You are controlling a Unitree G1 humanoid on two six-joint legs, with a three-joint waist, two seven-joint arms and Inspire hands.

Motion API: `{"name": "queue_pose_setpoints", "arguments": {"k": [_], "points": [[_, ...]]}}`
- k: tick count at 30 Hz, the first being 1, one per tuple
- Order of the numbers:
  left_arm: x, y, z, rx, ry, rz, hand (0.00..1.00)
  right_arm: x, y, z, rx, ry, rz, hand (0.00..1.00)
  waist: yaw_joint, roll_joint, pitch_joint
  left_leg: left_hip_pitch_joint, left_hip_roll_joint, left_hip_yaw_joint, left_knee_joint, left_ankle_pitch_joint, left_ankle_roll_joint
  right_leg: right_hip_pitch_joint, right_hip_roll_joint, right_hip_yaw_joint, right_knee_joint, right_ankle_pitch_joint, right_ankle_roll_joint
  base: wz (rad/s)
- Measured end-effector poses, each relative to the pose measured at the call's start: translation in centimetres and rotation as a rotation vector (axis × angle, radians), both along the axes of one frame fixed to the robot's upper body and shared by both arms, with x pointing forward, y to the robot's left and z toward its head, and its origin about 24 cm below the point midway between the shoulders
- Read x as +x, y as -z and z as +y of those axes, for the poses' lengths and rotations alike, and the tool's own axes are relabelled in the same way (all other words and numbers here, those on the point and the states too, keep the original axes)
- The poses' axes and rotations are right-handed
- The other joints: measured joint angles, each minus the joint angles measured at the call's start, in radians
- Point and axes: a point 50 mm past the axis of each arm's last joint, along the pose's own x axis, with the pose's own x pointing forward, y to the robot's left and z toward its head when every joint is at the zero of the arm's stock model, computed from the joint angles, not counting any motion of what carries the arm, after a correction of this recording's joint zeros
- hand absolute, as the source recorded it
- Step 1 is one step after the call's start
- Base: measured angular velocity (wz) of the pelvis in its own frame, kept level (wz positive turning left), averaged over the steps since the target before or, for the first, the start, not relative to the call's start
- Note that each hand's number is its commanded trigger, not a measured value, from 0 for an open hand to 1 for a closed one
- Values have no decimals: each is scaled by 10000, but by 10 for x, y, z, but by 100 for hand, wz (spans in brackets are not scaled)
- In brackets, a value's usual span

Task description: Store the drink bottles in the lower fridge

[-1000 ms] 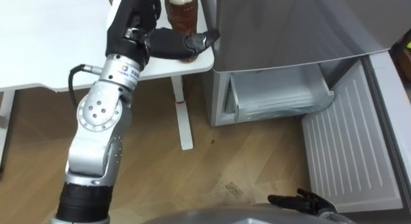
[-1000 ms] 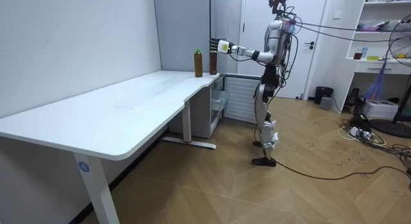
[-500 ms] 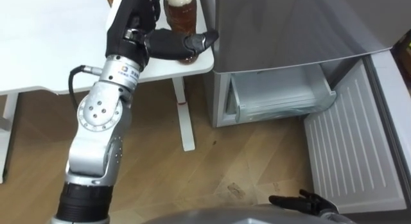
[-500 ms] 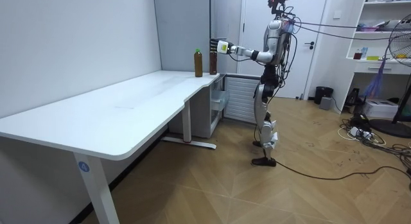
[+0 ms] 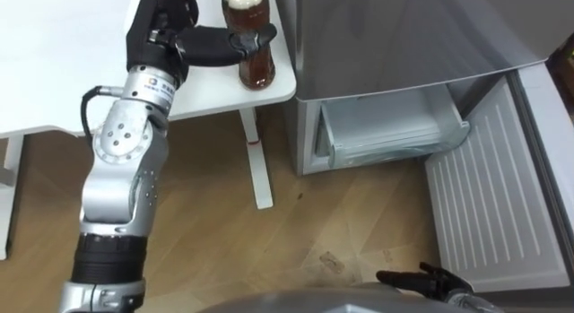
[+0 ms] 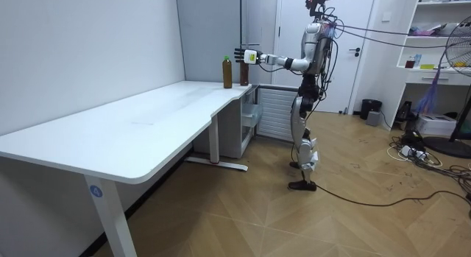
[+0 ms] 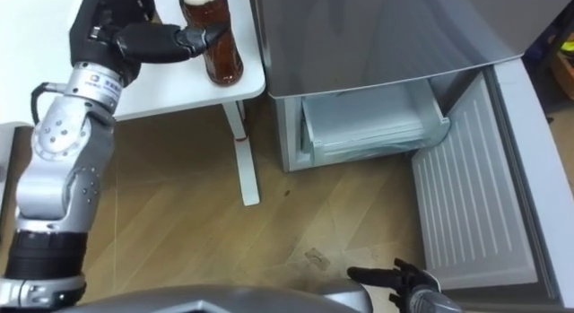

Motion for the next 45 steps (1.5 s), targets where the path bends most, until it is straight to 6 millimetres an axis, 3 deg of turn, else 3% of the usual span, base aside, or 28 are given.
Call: {"name": "queue_pose_setpoints", "arguments": {"k": [5, 8, 13, 23, 34, 41, 42, 43, 45], "points": [[9, 10, 5, -691, -129, 592, 0, 1, 0, -1, -177, 62, -21, 0, -179, 100, 9, 23, 1, 21, 2, 0, 0, 6, -1, 12, 15, 8, -9, 0], [12, 5, 7, -904, -198, 482, 0, 0, -1, -3, -223, 199, -30, 0, -185, 185, 47, 80, 1, 35, -3, 0, 0, 17, -1, 71, 47, 9, -10, -4], [14, 1, 10, -951, -268, 338, 0, -3, -1, -7, -290, 327, -28, 0, -205, 272, 16, 126, 1, 58, -7, 0, 0, 24, 2, 119, 67, 9, -10, -2], [14, 2, 11, -943, -63, 437, 0, -5, -3, -11, -385, 330, 5, 0, -196, 266, -10, -45, 2, 153, 1, 1, 1, -238, -1, 153, 182, 7, -6, -3], [15, 10, 9, -828, 463, 984, 0, -3, -4, -12, -285, -368, 111, 0, -463, 127, 17, -77, 2, 158, 1, 1, 1, -302, 2, 210, 180, 7, -7, -1], [18, 32, 14, -731, 736, 2164, 0, -10, -5, -20, -755, -1062, 903, 0, -521, 389, -40, -172, 3, 159, 10, 1, 1, -321, -2, 137, 174, 8, -6, 3], [18, 34, 15, -730, 758, 2259, 28, -11, -5, -21, -768, -1069, 964, 0, -535, 407, -42, -173, 3, 159, 10, 1, 1, -320, -2, 137, 175, 8, -6, 0], [18, 37, 15, -737, 796, 2393, 100, -12, -5, -21, -810, -1168, 1045, 0, -559, 418, -46, -175, 3, 159, 9, 1, 1, -317, -2, 136, 179, 8, -6, 0], [18, 40, 15, -746, 800, 2509, 100, -12, -5, -22, -912, -1453, 1143, 0, -594, 416, -45, -182, 4, 160, 9, 1, 1, -317, -2, 134, 180, 8, -6, 0]]}}
